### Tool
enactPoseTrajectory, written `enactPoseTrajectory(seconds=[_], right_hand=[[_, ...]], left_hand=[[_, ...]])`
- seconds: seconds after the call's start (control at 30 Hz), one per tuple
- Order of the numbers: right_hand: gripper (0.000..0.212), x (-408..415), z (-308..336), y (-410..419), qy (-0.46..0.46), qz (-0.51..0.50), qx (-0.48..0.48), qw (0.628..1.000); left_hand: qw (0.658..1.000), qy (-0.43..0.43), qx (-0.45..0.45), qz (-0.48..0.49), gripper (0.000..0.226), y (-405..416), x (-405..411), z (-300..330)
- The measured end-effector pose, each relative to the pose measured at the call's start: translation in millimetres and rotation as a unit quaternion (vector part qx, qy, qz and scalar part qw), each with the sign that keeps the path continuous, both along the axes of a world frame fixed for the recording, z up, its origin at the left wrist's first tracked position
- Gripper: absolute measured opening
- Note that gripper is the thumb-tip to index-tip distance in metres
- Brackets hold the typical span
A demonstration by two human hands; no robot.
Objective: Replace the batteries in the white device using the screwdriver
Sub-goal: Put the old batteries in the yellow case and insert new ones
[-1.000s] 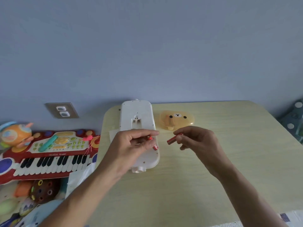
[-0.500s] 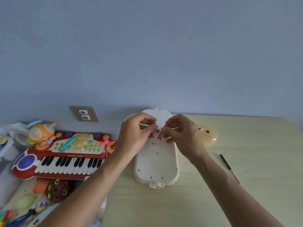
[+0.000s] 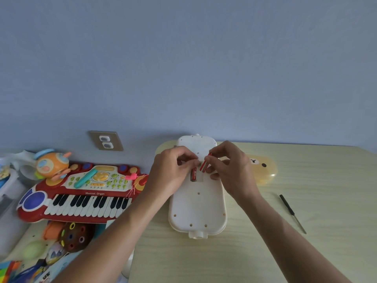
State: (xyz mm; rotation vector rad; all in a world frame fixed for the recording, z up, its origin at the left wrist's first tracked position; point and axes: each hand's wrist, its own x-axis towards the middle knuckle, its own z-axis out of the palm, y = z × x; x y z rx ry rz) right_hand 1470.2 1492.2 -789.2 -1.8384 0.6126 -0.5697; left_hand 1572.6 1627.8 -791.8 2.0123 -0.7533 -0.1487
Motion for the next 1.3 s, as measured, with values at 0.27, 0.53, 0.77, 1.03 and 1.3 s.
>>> enactPoseTrajectory(seconds=[0.27,0.53,0.77,1.03,1.3], right_hand=[[0.012,0.0,-1.1,8.1,0.000,0.004,-0.140,0.990],[0.012,-3.7,-7.0,12.3,-0.009,0.024,-0.331,0.943],[0.011,-12.7,-9.4,11.2,-0.040,0.079,-0.424,0.901],[0.009,-21.5,-10.4,13.6,-0.068,0.134,-0.349,0.925],[0.072,-10.6,-9.2,14.8,0.085,0.050,-0.189,0.977]], left_hand=[[0.993,-0.114,0.030,-0.012,0.015,5.6,0.4,-9.8],[0.971,-0.219,0.076,-0.059,0.019,22.5,-8.2,-14.7],[0.976,-0.188,0.088,-0.064,0.030,31.8,-15.5,-14.6],[0.982,-0.160,0.077,-0.069,0.038,35.6,-17.5,-11.2],[0.982,-0.159,0.071,-0.074,0.041,37.7,-19.5,-10.3]])
